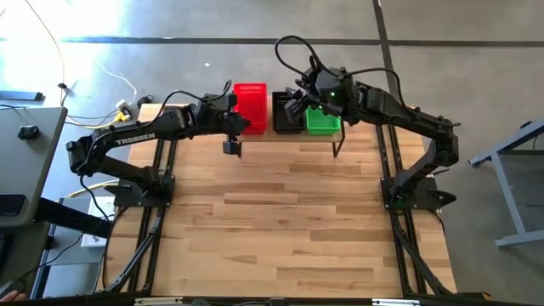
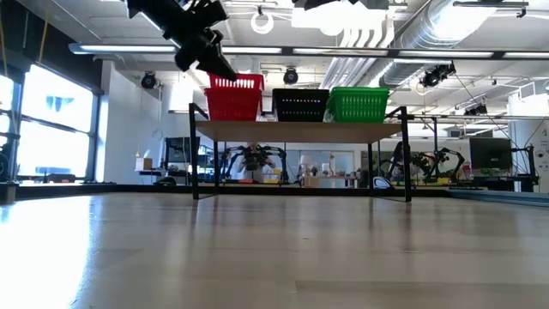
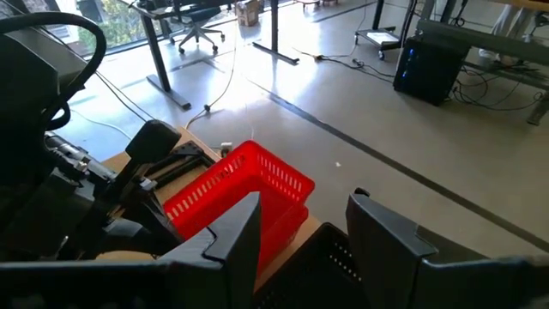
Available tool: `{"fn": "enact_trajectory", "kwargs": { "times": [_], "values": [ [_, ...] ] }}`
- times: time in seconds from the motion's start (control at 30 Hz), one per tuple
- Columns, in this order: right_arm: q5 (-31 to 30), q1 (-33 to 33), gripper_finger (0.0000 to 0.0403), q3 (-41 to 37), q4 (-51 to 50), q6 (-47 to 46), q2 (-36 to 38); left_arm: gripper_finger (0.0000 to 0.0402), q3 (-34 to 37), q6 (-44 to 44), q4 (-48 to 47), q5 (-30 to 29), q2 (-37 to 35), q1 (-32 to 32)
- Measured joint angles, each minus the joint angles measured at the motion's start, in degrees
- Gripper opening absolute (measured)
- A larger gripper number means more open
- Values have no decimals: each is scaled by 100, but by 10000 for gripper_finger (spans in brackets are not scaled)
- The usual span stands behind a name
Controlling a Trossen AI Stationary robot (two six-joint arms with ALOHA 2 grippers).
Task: Stack baskets on shelf by color
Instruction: Stack the red bin on the stacked red bins on the shelf
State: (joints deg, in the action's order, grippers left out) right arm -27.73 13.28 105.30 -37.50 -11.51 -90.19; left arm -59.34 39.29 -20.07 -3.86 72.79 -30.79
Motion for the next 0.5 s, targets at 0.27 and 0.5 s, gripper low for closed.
{"fn": "enact_trajectory", "kwargs": {
  "times": [0.27,0.5],
  "values": [
    [20,61,156,0,2,-21,0,51,-1,185,-28,-2,0,11],
    [18,61,156,0,7,-44,0,103,-2,176,-29,-315,-33,13]
  ]
}}
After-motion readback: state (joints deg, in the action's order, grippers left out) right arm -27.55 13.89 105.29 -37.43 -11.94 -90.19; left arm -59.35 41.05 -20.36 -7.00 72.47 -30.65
